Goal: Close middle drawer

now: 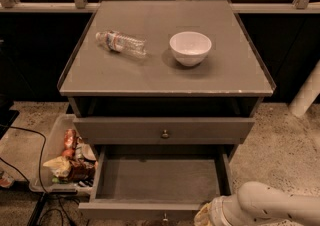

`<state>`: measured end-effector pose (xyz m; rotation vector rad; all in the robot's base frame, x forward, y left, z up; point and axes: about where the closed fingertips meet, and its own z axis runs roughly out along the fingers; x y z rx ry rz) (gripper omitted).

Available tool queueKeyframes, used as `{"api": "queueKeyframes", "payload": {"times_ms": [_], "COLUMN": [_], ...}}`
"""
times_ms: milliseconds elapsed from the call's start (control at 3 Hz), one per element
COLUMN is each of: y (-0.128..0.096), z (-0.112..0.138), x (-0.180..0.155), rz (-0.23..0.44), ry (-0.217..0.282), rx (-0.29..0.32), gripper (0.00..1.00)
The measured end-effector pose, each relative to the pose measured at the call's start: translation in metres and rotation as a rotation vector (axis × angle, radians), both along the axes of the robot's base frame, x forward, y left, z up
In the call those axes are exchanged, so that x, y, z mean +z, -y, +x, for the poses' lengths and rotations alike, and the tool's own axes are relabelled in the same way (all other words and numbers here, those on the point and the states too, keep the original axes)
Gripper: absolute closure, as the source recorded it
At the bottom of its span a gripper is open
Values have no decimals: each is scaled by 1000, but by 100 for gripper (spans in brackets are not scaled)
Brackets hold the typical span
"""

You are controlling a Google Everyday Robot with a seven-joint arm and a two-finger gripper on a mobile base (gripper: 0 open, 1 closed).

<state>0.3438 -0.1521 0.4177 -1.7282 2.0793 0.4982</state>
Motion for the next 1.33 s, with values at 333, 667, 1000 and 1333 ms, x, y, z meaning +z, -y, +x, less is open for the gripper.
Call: {"api": "queueKeyframes", "payload": {"times_ms": [333,667,1000,1333], "y": [0,0,-1,-3], "z": [0,0,6,15], "x": [0,0,-3,-7], "rz": [0,0,-9,-16], "ry": [0,0,-6,-9], "rx": [0,0,5,11], "gripper": [59,35,12,0]}}
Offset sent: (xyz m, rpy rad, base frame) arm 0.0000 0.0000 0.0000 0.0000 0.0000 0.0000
